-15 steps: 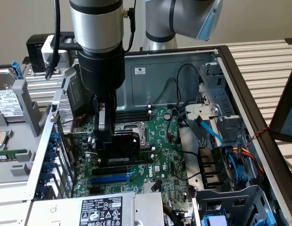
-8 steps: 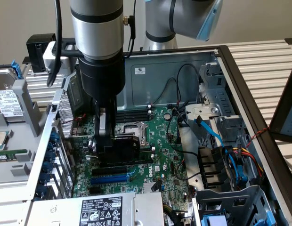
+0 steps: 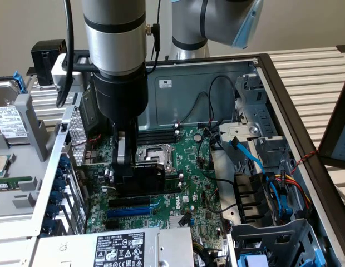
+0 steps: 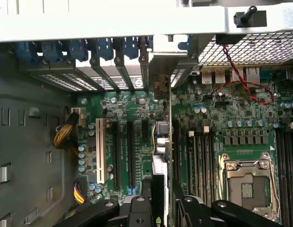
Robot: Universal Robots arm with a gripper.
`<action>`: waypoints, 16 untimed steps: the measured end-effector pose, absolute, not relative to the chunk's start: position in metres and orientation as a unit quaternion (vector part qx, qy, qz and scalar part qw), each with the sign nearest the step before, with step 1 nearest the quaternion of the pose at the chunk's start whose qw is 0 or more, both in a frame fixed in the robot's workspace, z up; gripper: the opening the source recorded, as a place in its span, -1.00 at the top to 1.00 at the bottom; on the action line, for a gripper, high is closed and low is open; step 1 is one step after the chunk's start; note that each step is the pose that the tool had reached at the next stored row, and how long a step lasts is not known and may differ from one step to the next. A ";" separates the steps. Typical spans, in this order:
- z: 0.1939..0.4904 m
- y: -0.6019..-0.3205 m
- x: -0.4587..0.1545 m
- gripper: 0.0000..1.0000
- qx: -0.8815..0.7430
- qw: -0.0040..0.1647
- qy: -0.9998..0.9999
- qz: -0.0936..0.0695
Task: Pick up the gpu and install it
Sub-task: 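Insert the gpu into the slot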
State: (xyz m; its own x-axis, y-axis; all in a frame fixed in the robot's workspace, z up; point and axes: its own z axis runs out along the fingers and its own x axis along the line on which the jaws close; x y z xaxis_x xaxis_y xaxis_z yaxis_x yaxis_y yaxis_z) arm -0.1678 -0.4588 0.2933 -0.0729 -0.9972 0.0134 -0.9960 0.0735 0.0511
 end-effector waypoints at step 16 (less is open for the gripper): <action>0.291 -0.458 -0.168 0.47 0.681 0.022 -0.732 -0.014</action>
State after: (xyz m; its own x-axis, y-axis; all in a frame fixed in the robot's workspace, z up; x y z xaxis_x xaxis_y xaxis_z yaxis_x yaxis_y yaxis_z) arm -0.1677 -0.4581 0.2906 -0.0723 -0.9973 0.0134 -0.9960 0.0729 0.0517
